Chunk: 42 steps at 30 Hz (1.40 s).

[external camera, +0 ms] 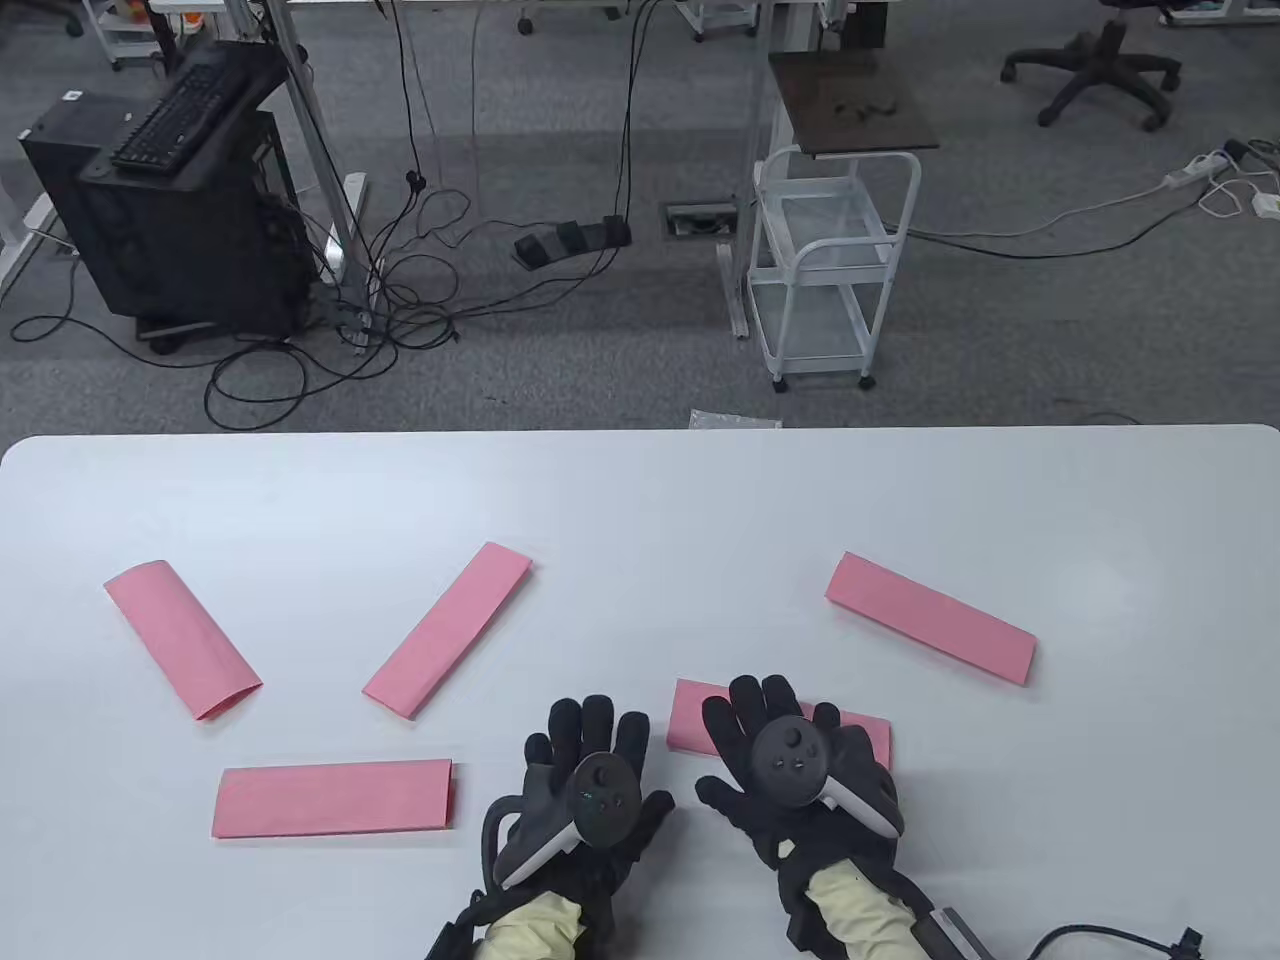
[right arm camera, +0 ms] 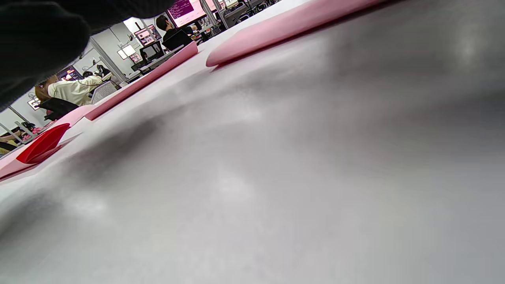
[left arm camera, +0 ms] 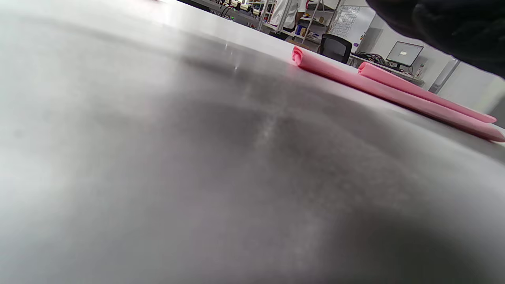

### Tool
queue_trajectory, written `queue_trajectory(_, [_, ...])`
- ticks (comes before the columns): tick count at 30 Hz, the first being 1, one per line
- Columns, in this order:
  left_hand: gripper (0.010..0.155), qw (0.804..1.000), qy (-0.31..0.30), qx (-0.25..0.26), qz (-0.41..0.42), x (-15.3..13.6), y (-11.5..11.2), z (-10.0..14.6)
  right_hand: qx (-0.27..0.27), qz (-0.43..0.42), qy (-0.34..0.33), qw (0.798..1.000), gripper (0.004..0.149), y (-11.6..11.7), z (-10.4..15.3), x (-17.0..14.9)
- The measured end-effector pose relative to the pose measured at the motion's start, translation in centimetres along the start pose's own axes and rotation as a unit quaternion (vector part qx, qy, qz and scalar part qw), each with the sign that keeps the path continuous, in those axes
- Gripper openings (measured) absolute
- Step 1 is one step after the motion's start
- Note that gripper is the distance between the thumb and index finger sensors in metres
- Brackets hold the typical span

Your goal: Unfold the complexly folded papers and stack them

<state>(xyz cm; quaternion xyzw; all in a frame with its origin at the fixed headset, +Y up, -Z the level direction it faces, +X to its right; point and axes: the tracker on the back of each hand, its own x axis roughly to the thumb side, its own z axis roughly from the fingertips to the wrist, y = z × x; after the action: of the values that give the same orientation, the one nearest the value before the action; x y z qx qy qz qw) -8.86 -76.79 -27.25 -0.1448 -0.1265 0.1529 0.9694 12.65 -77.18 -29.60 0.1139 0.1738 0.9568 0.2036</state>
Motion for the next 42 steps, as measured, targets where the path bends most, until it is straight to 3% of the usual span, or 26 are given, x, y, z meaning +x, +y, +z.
queue_trajectory(8, [0.075, 1.000, 0.001, 0.001, 0.007, 0.0, 0.3, 0.2, 0.000, -0.001, 0.004, 1.000, 0.072, -0.5, -0.1, 0.0])
queue_trajectory(17, [0.075, 1.000, -0.001, -0.001, 0.015, 0.2, 0.2, 0.3, 0.083, 0.042, 0.107, 0.990, 0.088, -3.2, -3.7, -1.0])
queue_trajectory(25, [0.075, 1.000, -0.002, 0.002, 0.023, 0.2, 0.4, 0.5, 0.128, 0.044, 0.164, 0.977, 0.087, -2.3, -5.2, -2.4])
queue_trajectory(33, [0.075, 1.000, 0.001, -0.009, 0.020, 0.1, 0.1, 0.4, 0.110, 0.042, 0.128, 0.985, 0.083, -2.1, -5.4, -2.2])
queue_trajectory(42, [0.074, 1.000, -0.002, -0.016, 0.017, 0.4, 0.0, 0.5, 0.100, 0.171, 0.063, 0.978, 0.077, -1.7, -5.8, -0.2])
